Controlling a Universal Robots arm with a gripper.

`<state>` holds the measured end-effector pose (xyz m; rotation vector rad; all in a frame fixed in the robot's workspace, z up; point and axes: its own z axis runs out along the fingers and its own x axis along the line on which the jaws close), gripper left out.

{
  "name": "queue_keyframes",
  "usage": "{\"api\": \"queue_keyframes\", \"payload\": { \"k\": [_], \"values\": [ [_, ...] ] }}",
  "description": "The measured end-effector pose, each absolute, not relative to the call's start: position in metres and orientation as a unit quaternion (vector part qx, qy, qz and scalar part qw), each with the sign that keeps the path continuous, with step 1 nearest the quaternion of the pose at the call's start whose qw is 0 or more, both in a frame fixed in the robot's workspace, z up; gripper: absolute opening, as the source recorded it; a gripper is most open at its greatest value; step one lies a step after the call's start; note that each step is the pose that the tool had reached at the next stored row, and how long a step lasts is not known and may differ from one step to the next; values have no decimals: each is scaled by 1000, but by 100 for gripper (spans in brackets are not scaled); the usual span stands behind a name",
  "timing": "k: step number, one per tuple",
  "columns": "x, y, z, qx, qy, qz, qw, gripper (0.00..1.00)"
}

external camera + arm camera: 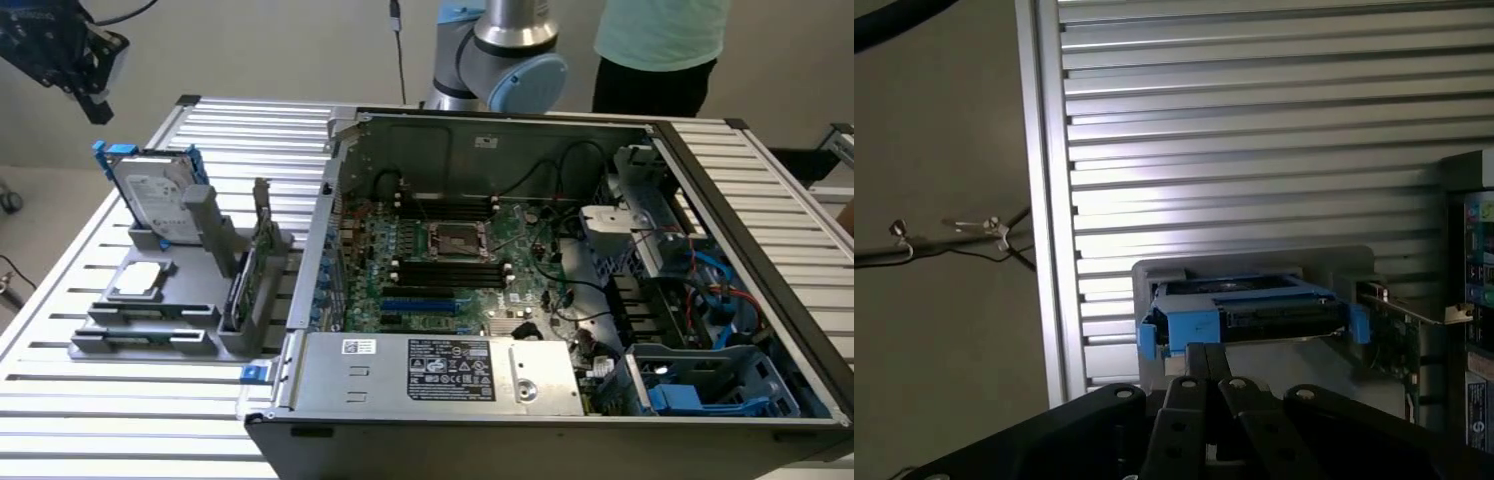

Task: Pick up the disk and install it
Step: 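Reach for the disk, then pick up the disk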

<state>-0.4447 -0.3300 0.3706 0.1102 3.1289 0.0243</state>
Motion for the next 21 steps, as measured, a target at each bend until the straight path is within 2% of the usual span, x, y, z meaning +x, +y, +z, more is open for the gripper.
{"api": "queue_keyframes", "payload": {
  "k": [21],
  "values": [
    [-445,-330,371,-10,1000,9,5,11]
  ]
}}
